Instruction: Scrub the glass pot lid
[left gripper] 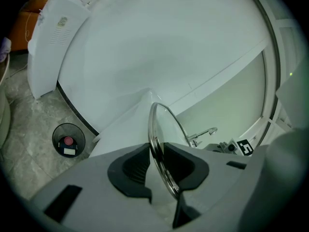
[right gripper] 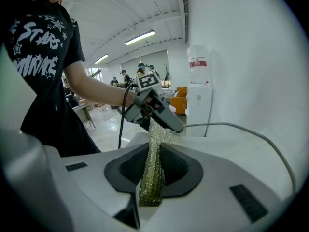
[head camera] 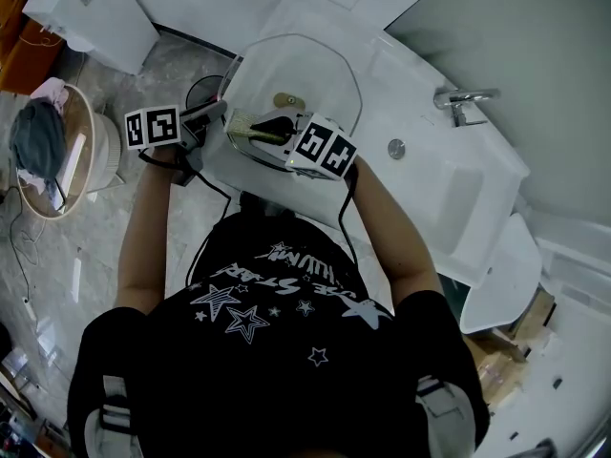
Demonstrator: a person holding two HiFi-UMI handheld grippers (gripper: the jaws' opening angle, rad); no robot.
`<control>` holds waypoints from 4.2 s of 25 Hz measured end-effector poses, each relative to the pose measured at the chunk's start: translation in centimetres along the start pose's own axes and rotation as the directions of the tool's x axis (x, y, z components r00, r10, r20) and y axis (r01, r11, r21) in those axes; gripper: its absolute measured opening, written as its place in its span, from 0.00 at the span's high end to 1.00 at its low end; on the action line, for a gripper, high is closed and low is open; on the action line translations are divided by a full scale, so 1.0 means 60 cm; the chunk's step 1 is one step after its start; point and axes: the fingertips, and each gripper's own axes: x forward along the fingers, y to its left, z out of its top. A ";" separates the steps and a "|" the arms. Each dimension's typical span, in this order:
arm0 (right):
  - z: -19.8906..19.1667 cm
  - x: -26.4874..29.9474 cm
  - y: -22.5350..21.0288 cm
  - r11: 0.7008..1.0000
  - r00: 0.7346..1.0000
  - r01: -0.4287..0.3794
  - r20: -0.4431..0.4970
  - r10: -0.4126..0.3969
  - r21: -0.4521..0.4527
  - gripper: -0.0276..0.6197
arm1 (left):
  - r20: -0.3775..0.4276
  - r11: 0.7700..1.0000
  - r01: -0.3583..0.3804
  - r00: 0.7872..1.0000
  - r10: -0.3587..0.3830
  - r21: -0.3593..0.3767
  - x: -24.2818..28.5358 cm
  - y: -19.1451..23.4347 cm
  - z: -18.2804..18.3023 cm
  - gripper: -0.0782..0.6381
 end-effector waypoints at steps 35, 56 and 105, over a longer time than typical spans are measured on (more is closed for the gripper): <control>-0.017 -0.107 -0.068 0.974 0.977 0.177 0.092 -0.190 0.139 0.86 | 0.017 0.996 -0.077 0.997 0.078 -0.043 -0.003 0.015 -0.002 0.80; -0.063 -0.150 -0.244 0.773 0.768 0.628 -0.092 -0.634 -0.087 0.86 | 0.083 0.985 0.015 0.997 0.000 -0.171 -0.006 0.006 0.010 0.80; -0.013 -0.126 0.008 0.986 0.990 0.094 0.091 -0.108 0.139 0.86 | 0.149 0.969 0.012 0.989 0.026 -0.247 -0.008 0.012 0.008 0.80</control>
